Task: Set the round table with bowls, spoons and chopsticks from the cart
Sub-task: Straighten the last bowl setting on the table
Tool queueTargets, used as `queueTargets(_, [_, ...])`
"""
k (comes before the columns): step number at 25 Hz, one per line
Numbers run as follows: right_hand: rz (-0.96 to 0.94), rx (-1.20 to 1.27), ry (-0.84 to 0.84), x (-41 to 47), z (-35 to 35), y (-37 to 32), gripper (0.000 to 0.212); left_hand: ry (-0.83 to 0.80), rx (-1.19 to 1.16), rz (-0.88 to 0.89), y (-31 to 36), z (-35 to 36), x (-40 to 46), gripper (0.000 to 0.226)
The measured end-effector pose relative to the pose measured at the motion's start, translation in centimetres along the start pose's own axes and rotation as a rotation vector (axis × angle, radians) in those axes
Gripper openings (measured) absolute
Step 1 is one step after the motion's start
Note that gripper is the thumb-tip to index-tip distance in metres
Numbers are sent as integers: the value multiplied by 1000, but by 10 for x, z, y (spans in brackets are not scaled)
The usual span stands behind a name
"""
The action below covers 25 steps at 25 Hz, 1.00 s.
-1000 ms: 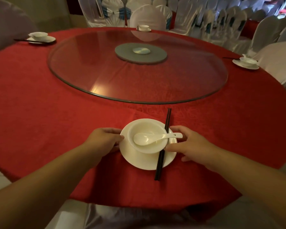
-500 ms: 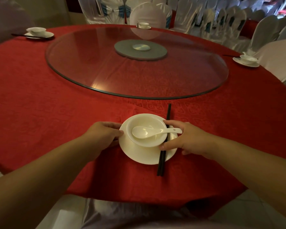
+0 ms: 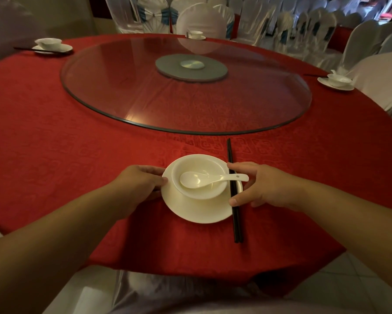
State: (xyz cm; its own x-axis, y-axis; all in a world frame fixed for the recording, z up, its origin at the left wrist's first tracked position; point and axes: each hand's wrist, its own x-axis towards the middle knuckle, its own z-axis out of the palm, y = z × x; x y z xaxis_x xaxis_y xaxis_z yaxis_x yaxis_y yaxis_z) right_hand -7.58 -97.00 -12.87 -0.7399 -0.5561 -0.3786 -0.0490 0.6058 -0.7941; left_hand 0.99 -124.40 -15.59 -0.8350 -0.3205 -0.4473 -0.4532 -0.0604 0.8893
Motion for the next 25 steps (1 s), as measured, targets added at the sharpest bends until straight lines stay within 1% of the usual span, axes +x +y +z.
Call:
queueTargets(4, [18, 31, -34, 0, -4, 2, 92, -10, -2, -2, 1, 0, 0, 22])
queueTargets(6, [13, 52, -31, 0, -6, 6, 96, -13, -3, -1, 1, 0, -1, 22])
queueTargets(8, [29, 180, -9, -1, -10, 11, 100, -17, -6, 4, 1, 0, -2, 22])
queueTargets(9, [48, 289, 10, -1, -12, 13, 97, -19, -10, 5, 1, -1, -2, 22])
queueTargets(10, [75, 401, 37, -1, -15, 15, 88, -21, -12, 4, 1, -1, -2, 22])
queueTargets(12, [137, 560, 107, 0, -16, 17, 63, -23, -15, 1, 1, -1, -2, 22])
queueTargets(14, [154, 580, 128, 2, -13, 18, 45, -24, -13, 3, 2, -1, -2, 22])
queueTargets(17, [129, 536, 145, 4, -7, 20, 28, -19, -17, -1, 3, 0, -1, 22])
queueTargets(19, [125, 537, 171, 5, -6, 20, 25, -20, -21, -1, 3, -1, -2, 21])
queueTargets(25, [139, 522, 210, 5, -2, 19, 25, -17, -13, 4, 2, -1, -2, 22])
